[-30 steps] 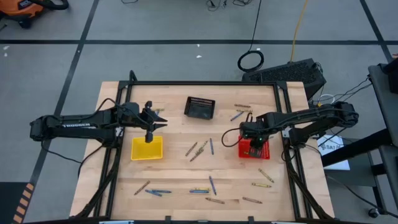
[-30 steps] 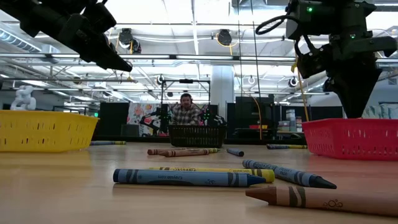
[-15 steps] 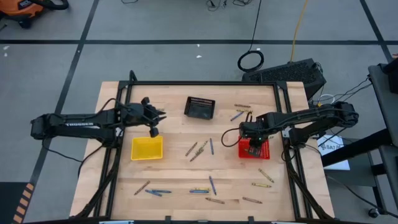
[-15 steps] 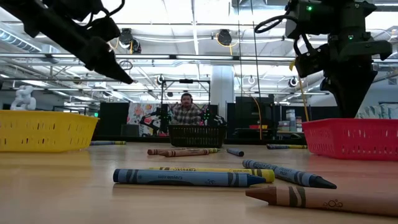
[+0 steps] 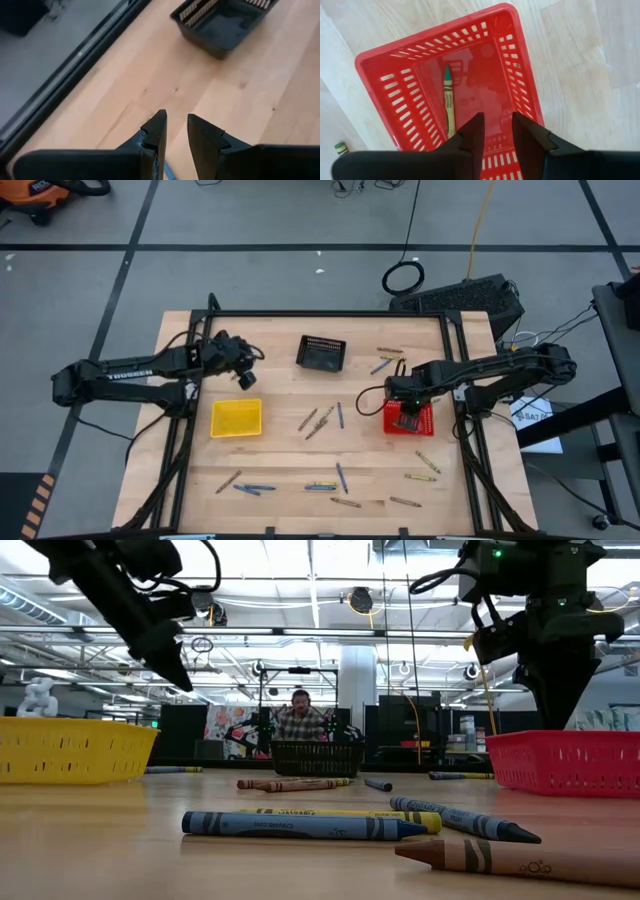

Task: Sort crayons
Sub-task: Put the brown crayon into the yellow bin

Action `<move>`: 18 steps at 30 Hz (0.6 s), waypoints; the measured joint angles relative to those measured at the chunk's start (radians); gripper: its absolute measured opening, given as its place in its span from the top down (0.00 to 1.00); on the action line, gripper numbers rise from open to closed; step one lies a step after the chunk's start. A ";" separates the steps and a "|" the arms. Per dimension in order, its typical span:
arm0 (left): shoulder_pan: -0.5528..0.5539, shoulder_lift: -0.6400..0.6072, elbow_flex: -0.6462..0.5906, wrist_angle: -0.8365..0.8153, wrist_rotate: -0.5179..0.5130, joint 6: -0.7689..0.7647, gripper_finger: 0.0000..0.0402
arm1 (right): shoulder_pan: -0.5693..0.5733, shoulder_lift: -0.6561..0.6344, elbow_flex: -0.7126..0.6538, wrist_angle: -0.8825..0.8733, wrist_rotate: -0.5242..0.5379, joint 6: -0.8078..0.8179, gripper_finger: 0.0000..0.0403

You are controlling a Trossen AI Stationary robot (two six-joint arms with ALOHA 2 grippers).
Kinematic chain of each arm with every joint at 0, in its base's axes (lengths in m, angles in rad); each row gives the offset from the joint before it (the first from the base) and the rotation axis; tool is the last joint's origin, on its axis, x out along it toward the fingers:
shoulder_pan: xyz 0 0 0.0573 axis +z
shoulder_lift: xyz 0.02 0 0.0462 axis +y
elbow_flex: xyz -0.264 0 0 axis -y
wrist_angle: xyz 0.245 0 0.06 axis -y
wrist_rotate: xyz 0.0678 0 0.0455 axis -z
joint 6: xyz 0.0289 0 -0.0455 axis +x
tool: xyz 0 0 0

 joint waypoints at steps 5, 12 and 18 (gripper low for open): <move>0.051 0.028 0.043 -0.118 0.117 -0.008 0.80 | 0.000 0.000 0.000 0.000 0.000 0.000 0.79; 0.139 0.102 0.043 -0.199 0.162 0.003 0.80 | 0.000 0.000 0.000 0.001 0.000 0.018 0.79; 0.239 0.193 0.043 -0.199 0.237 -0.005 0.80 | 0.000 0.000 0.000 0.004 0.000 0.019 0.78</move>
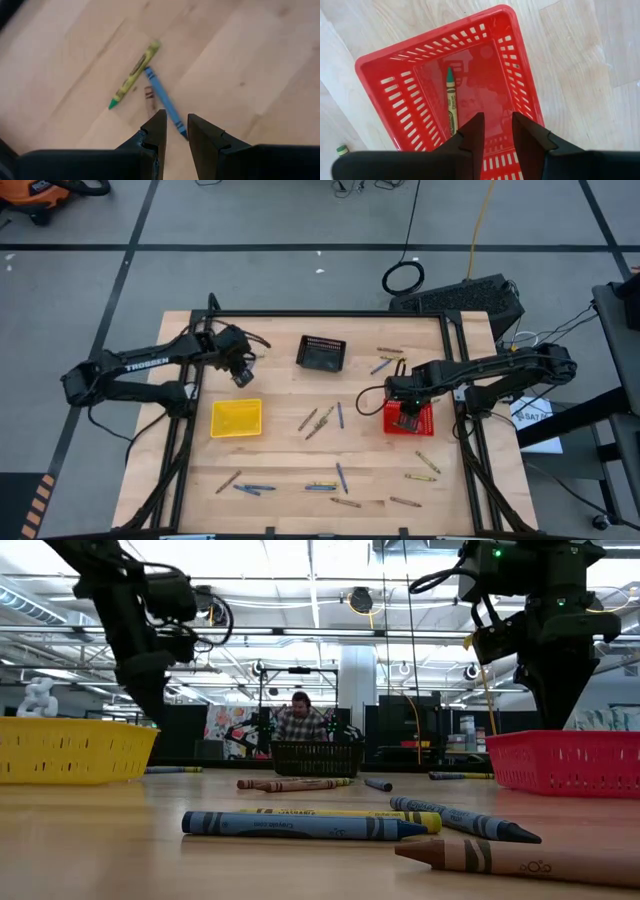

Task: Sort crayons
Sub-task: Put the brown crayon into the yellow bin

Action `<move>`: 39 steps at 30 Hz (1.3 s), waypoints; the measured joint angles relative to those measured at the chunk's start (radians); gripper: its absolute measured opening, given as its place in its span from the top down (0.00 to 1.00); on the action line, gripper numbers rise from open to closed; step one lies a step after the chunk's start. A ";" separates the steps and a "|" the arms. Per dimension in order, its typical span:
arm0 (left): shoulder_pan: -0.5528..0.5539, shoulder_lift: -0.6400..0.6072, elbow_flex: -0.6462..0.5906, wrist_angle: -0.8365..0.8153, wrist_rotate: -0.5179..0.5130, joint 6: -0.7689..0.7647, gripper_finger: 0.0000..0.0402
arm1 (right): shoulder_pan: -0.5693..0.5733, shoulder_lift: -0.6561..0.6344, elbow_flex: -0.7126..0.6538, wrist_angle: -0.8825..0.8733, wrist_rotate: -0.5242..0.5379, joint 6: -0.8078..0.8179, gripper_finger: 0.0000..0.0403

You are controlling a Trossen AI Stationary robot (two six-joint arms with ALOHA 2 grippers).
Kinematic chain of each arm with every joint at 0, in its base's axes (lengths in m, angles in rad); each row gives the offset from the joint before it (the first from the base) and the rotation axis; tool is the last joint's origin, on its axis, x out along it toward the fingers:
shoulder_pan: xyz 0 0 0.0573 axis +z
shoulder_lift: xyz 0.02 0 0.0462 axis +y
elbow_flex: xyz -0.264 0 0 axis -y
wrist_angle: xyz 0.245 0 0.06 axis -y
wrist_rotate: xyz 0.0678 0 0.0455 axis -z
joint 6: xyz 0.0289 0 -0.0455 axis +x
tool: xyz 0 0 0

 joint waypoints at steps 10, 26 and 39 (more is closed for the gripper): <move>0.103 0.117 0.000 0.000 0.044 -0.037 0.80 | 0.000 0.000 0.000 0.045 0.000 -0.023 0.78; 0.107 0.244 0.000 0.003 0.045 -0.027 0.80 | 0.000 0.000 0.000 0.048 0.000 -0.027 0.78; 0.114 0.313 -0.001 0.008 0.005 -0.017 0.80 | 0.000 0.000 0.000 0.048 0.000 -0.024 0.78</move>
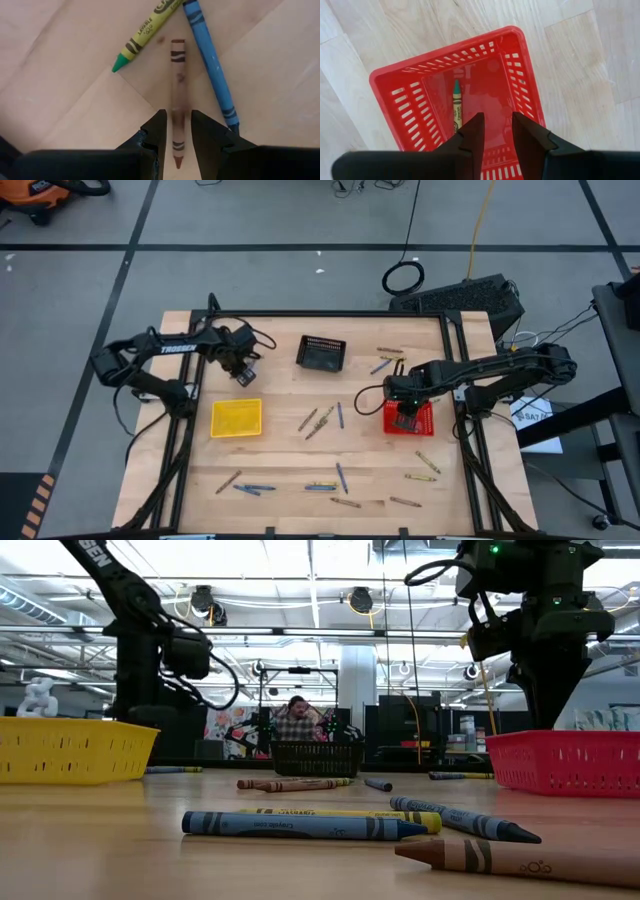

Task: Sort crayons
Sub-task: Put the brown crayon into the yellow bin

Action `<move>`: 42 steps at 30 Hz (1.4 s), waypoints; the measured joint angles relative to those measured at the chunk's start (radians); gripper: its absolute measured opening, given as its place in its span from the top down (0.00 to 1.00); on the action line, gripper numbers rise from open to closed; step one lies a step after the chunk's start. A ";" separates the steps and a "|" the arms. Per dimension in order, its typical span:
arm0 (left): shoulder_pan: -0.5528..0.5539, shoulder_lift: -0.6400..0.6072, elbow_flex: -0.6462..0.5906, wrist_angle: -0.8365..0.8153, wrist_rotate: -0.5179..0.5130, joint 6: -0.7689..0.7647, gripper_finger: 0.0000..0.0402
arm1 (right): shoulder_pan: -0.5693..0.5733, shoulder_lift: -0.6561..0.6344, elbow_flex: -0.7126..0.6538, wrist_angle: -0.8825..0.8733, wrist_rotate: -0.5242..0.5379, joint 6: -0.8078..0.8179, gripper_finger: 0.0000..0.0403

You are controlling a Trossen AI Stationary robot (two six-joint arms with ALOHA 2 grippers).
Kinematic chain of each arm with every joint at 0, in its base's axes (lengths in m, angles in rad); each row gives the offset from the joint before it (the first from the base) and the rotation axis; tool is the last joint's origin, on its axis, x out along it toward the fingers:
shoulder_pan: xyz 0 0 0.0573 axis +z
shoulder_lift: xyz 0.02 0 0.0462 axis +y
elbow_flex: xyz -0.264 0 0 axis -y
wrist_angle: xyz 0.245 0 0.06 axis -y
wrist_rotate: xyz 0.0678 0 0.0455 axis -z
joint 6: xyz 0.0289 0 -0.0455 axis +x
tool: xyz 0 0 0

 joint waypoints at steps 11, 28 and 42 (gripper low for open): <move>0.000 0.038 0.004 -0.001 0.008 0.042 0.80 | 0.000 0.000 0.000 0.000 0.000 0.001 0.79; 0.000 0.039 0.001 -0.003 0.015 0.041 0.80 | 0.000 0.000 0.000 0.000 -0.003 0.001 0.79; 0.001 0.040 -0.001 0.038 0.049 -0.063 0.80 | 0.000 0.000 0.000 0.000 -0.002 -0.002 0.79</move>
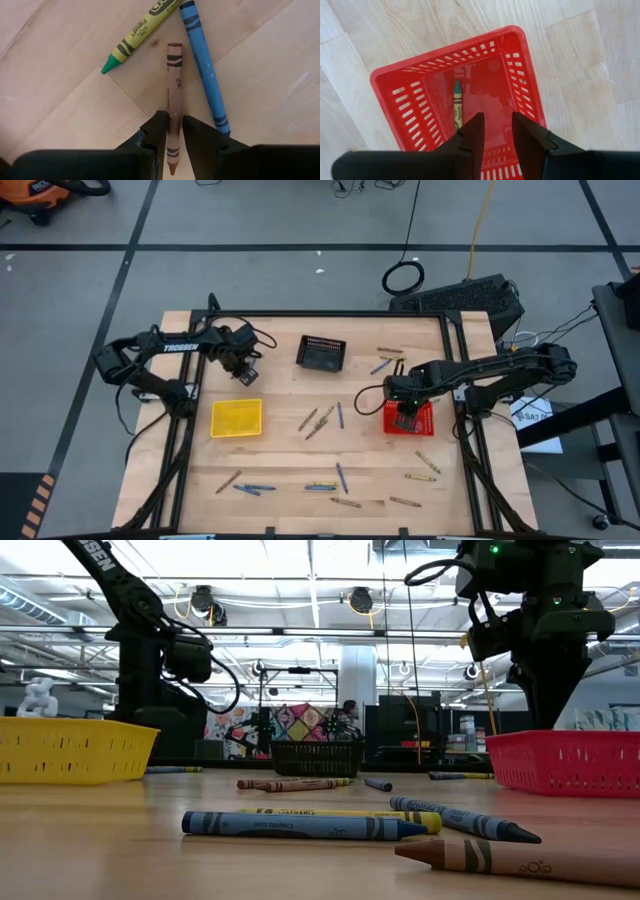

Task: Sort crayons
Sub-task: Put the brown crayon into the yellow bin

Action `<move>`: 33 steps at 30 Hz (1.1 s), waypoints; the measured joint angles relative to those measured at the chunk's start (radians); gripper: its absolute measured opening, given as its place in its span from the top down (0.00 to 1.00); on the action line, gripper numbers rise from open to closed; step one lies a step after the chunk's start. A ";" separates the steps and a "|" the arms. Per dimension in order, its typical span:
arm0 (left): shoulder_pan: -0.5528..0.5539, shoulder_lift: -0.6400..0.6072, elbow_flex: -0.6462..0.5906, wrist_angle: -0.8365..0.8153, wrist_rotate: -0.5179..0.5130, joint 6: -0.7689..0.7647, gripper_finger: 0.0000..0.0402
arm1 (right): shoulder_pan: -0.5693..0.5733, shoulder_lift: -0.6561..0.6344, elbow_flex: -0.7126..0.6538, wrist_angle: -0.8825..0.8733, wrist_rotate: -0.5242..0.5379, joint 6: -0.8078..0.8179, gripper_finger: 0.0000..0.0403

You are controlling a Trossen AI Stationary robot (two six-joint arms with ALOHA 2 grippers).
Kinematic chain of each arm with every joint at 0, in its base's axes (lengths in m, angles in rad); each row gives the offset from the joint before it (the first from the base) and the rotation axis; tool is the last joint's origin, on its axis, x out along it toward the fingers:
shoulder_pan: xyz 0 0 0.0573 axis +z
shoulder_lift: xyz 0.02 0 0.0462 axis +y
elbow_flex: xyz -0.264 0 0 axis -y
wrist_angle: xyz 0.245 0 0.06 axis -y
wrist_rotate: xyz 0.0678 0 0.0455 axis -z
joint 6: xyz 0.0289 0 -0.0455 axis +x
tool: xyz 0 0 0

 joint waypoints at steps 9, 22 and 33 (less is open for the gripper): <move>-0.003 0.000 0.000 0.003 0.007 -0.025 0.94 | 0.000 0.000 0.000 0.000 0.002 0.000 0.79; -0.004 -0.008 0.002 -0.019 0.006 -0.019 0.98 | 0.000 0.000 0.000 0.011 0.002 -0.001 0.79; -0.005 -0.087 -0.002 -0.029 -0.002 -0.001 0.98 | 0.000 0.000 0.000 0.012 0.002 -0.001 0.79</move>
